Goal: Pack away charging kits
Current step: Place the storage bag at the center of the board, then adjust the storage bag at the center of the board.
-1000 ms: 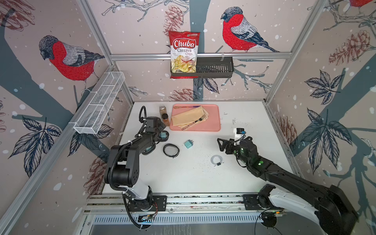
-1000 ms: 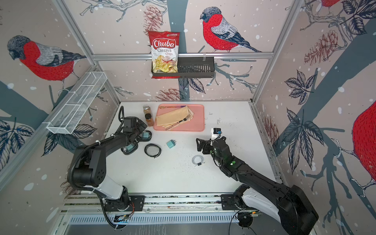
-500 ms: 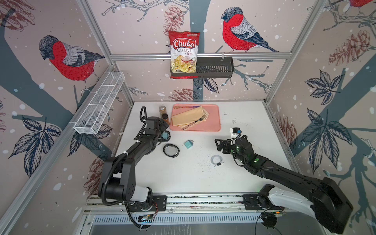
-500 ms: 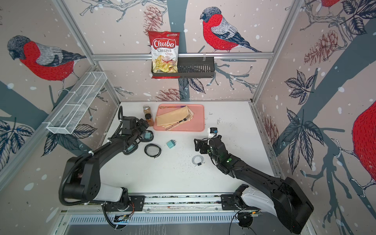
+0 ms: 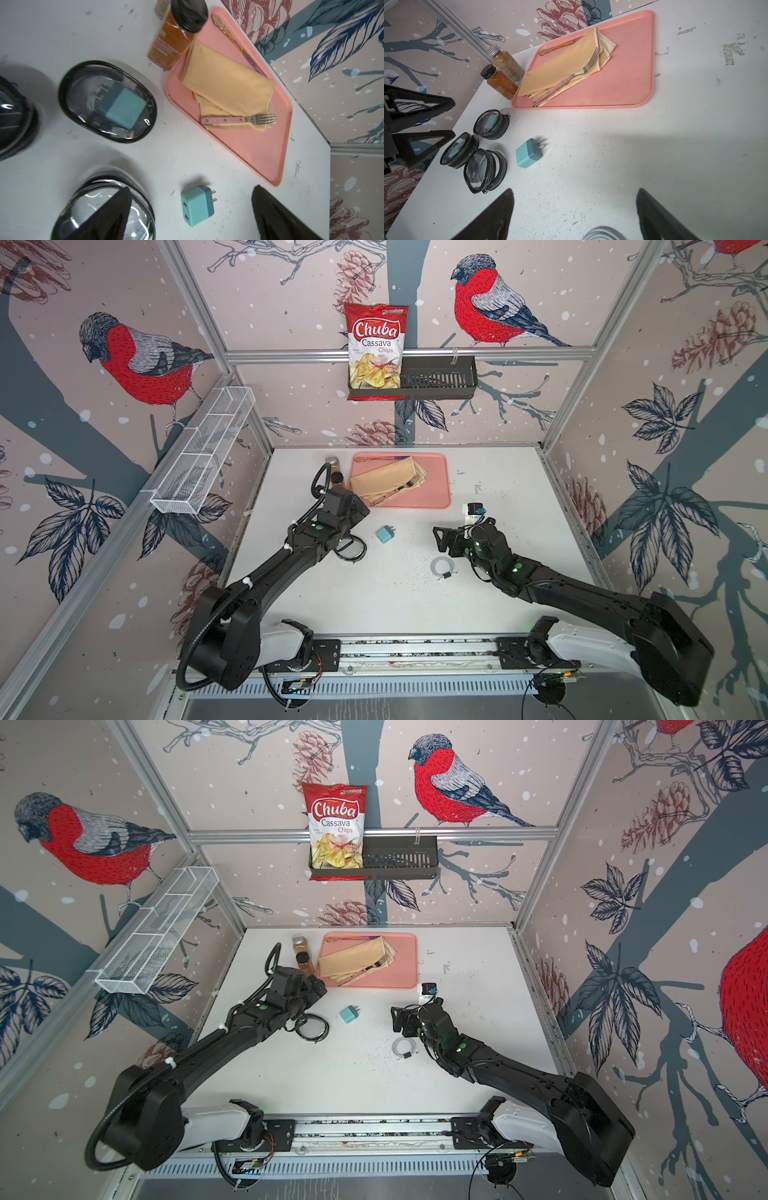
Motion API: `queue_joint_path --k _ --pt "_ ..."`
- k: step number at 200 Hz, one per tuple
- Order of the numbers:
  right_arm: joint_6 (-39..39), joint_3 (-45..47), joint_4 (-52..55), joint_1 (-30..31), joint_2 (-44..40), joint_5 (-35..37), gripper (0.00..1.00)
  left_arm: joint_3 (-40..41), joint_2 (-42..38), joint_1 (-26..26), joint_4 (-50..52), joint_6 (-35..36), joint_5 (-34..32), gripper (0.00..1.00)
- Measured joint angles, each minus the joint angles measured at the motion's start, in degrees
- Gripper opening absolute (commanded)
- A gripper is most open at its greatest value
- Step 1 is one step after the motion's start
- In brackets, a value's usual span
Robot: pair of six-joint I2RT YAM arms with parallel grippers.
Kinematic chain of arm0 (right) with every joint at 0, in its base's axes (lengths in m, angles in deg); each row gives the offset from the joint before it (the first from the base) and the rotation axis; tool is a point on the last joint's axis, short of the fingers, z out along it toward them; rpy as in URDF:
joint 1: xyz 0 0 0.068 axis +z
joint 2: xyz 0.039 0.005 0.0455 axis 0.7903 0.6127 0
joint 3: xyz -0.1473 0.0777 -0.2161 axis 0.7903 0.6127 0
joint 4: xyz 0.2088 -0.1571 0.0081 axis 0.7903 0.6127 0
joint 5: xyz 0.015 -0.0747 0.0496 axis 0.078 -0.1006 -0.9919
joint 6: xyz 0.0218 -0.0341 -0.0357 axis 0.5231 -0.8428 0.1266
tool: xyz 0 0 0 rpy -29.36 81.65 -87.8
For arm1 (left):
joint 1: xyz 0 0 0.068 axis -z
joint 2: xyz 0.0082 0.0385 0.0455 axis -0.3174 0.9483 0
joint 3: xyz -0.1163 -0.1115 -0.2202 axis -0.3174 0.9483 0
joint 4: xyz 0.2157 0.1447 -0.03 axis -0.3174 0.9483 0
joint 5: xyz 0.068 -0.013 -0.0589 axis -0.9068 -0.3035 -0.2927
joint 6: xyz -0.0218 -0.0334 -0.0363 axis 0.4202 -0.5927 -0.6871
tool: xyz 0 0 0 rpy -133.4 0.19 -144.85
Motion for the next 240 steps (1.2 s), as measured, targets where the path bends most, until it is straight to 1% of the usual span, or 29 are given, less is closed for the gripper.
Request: queue_joint_path --k 17,37,69,100,128,147,192,221,240 --pt "0.74 0.94 0.17 0.37 -0.72 0.74 0.92 -5.35 5.55 3.26 1.07 0.42 -1.33 0.93" --pt "1.46 1.73 0.66 0.37 -1.57 2.21 0.92 -9.27 11.13 5.16 2.16 0.42 -2.58 0.92" --pt "4.72 2.67 3.45 -0.44 -2.36 5.81 0.91 -11.04 17.55 5.9 3.8 0.37 -3.69 0.9" --pt "8.92 3.63 6.21 -1.25 -2.32 7.28 0.86 -11.39 20.52 5.99 4.76 0.33 -5.11 0.9" --pt "11.08 5.18 7.21 -0.57 -2.08 7.02 0.86 -11.45 21.4 6.36 5.25 0.33 -5.49 0.89" --pt "11.98 5.57 7.34 0.66 -1.92 6.84 0.86 -10.71 21.0 7.54 5.11 0.15 -5.62 0.89" --pt "14.6 5.68 8.02 4.13 -1.62 7.98 0.86 -4.46 17.73 11.32 4.92 -1.62 -5.75 0.89" --pt "15.63 6.38 8.72 5.86 -2.56 8.92 0.86 -1.64 17.14 11.89 4.98 -3.1 -5.88 0.87" --pt "16.48 6.8 9.18 7.17 -3.26 9.75 0.86 0.0 15.34 13.42 5.05 -4.07 -6.36 0.88"
